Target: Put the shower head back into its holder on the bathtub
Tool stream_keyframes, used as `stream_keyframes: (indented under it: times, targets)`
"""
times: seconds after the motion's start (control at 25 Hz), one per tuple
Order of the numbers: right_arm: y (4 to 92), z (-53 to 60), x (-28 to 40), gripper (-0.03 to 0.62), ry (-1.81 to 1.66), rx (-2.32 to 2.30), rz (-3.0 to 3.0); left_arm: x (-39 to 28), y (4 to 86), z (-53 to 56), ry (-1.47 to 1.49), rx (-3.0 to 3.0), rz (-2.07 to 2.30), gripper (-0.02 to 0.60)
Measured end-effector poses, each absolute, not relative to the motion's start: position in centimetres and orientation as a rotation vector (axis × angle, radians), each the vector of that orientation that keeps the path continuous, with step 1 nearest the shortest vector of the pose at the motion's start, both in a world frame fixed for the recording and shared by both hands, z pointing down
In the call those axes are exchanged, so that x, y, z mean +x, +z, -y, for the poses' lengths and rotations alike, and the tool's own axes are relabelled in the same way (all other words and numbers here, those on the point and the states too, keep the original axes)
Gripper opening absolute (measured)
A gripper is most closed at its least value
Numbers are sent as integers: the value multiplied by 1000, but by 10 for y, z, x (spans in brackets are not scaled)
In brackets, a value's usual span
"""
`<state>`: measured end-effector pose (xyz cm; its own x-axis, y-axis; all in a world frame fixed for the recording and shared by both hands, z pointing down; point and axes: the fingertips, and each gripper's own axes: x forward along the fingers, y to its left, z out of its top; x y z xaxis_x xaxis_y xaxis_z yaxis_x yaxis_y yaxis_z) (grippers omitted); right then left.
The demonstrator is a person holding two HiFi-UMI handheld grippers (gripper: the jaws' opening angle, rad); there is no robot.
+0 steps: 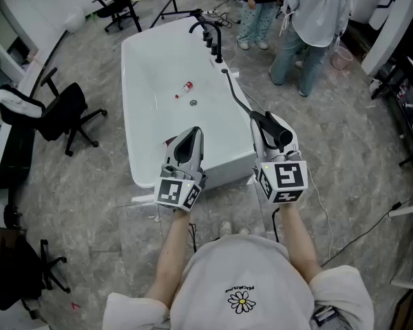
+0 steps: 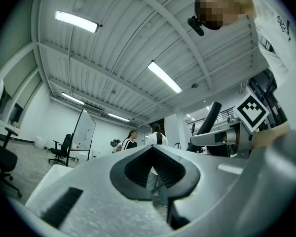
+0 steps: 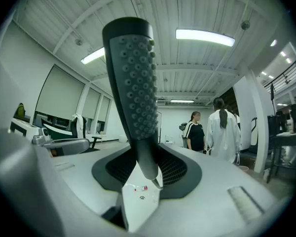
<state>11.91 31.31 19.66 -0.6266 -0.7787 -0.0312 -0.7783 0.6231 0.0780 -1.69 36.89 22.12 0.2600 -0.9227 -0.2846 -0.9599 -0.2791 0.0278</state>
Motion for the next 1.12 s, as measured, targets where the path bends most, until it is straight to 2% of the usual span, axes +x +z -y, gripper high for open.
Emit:
stream_keyframes:
  times: [0.52, 0.6, 0.72, 1.12]
  targets:
    - [180, -299, 136, 141, -100, 1424, 2871, -10, 234, -359, 337, -2416, -1771, -3]
    - [177, -296, 135, 141, -125, 1427, 2868, -6, 242, -350, 301, -2443, -1753, 53]
    - [170, -293, 129, 141, -161, 1419, 2873, 3, 258, -330, 205, -2497, -1699, 101]
    - [139, -277, 104, 141, -237, 1361, 2887, 30, 318, -215, -39, -2745, -1571, 154]
